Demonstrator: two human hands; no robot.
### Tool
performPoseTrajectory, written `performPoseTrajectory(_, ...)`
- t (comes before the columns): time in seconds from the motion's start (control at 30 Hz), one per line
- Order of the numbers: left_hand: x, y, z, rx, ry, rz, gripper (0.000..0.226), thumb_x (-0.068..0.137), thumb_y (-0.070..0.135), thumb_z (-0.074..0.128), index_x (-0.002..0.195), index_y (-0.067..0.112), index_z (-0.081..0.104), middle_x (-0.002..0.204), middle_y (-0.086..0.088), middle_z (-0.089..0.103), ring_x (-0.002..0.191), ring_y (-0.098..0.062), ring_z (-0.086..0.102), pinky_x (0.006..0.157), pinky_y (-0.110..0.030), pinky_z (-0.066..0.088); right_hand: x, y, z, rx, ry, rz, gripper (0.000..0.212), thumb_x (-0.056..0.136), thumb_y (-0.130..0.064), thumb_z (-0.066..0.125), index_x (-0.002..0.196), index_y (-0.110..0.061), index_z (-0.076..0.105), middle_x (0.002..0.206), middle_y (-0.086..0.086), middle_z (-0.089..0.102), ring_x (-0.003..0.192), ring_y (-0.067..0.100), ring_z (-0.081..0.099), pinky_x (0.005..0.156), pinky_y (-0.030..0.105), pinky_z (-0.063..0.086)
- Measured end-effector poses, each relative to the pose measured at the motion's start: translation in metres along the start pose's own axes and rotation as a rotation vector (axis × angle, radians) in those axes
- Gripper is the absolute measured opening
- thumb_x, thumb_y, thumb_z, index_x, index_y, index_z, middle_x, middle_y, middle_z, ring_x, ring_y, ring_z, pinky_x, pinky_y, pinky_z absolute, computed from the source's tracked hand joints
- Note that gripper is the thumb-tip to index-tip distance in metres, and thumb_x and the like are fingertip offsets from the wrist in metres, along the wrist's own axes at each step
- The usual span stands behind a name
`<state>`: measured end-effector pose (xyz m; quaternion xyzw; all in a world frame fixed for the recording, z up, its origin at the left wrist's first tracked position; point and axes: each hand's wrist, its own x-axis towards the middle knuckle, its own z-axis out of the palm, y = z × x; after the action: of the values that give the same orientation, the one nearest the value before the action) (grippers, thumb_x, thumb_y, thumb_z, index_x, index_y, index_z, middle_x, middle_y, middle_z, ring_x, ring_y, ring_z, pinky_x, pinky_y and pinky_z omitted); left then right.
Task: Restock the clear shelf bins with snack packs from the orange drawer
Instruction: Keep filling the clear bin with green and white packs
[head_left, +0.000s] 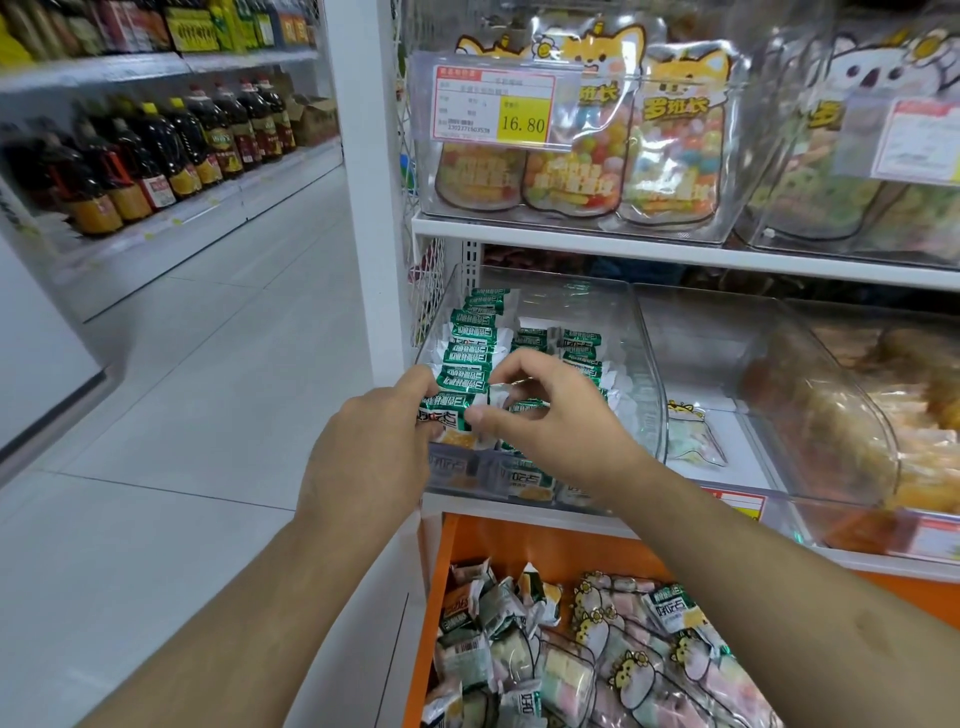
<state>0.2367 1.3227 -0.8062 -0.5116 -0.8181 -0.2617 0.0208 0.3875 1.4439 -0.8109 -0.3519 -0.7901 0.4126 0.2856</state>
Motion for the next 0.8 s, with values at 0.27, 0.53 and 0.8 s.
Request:
performPoseTrajectory(0.27, -0.0023, 0.0014, 0.0007, -0.013, 0.022, -0.007, 0.027, 0.102, 0.030, 0.065, 0.127, 0.032, 0.054, 0.108, 0.002, 0.072, 0.086, -0.016, 0.061, 0.060, -0.025, 0.043, -0.0026, -0.0006, 0.0034, -0.093, -0.002, -0.083, 0.043, 0.084, -0.035, 0.087, 0.123, -0.035, 0.068, 0.121, -0.020, 0.062, 0.098, 0.003, 0.068, 0.087, 0.023, 0.062)
performPoseTrajectory(0.53, -0.0039, 0.0055, 0.0009, 0.010, 0.004, -0.004, 0.029, 0.102, 0.030, 0.065, 0.128, 0.030, 0.053, 0.111, 0.001, 0.072, 0.083, -0.013, 0.053, 0.052, -0.017, 0.028, -0.0027, 0.0040, 0.0057, -0.163, 0.003, -0.152, 0.036, 0.087, -0.030, 0.086, 0.120, -0.026, 0.072, 0.114, -0.018, 0.059, 0.099, 0.001, 0.062, 0.088, 0.010, 0.055)
performPoseTrajectory(0.8, -0.0036, 0.0048, 0.0028, 0.067, 0.001, 0.022, 0.030, 0.102, 0.030, 0.066, 0.129, 0.030, 0.054, 0.110, 0.000, 0.073, 0.081, -0.015, 0.052, 0.062, -0.027, 0.040, -0.0025, 0.0048, 0.0048, -0.212, -0.012, -0.090, 0.036, 0.086, -0.036, 0.086, 0.119, -0.032, 0.072, 0.109, -0.022, 0.058, 0.095, 0.003, 0.065, 0.087, 0.024, 0.060)
